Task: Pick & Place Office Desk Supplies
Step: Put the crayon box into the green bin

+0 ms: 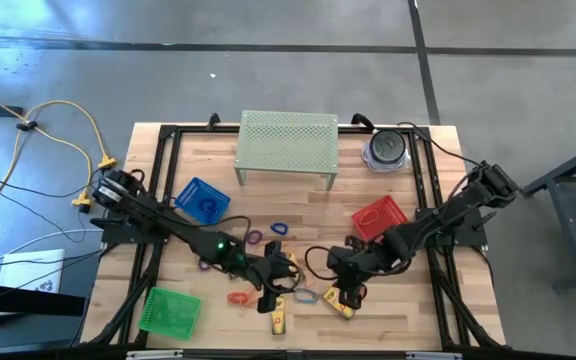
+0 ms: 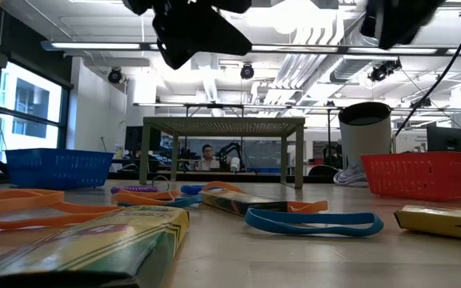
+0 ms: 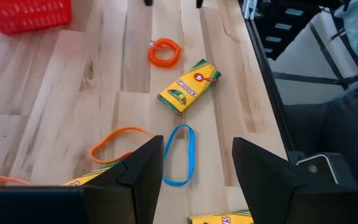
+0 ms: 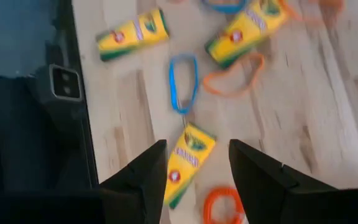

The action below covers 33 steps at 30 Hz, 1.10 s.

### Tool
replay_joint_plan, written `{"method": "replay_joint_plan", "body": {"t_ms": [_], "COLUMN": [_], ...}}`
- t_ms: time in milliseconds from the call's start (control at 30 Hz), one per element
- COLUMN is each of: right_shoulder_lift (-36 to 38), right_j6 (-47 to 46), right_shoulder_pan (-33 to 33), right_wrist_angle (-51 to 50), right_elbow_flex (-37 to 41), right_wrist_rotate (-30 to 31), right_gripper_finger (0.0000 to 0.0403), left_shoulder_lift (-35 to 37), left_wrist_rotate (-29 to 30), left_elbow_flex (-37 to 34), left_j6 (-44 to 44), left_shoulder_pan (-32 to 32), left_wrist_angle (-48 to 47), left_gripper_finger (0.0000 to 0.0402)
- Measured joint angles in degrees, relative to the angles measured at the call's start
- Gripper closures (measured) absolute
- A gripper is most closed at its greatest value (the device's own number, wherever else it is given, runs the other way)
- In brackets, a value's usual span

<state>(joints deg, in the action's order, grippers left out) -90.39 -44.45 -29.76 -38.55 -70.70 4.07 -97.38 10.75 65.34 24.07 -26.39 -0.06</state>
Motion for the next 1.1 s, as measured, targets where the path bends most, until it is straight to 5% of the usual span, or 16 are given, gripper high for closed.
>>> {"method": "replay_joint_plan", "body": {"t_ms": [300, 600, 700, 967, 1100], "right_shoulder_lift": [0.0, 0.02, 0.02, 0.04, 0.04], "right_j6": [-7.28, -16.01, -15.96, -16.37, -16.85], "right_shoulder_pan": [-2.1, -2.07, -2.17, -2.26, -3.29], "right_wrist_angle": [1.33, 2.15, 2.09, 2.68, 2.45], "right_elbow_flex": [0.02, 0.02, 0.04, 0.04, 0.04], "right_wrist_rotate": [16.18, 21.27, 19.61, 1.09, -0.85], "right_gripper_finger": [0.0237, 0.0147, 0.0123, 0.0089, 0.0089], "left_shoulder_lift": [0.0, 0.0, 0.0, 0.16, 0.26], "left_wrist_rotate": [-0.05, -0.03, -0.01, -0.01, -1.73], "left_elbow_flex": [0.0, 0.0, 0.0, 0.0, 0.0], "left_j6": [-0.27, -7.83, -11.56, -15.29, -15.25], "left_shoulder_pan": [0.64, 2.59, 3.13, 3.93, 4.26], "left_wrist_angle": [0.49, -0.69, -1.85, -7.34, -8.67], "left_gripper_finger": [0.0215, 0.0215, 0.0215, 0.0215, 0.0215]}}
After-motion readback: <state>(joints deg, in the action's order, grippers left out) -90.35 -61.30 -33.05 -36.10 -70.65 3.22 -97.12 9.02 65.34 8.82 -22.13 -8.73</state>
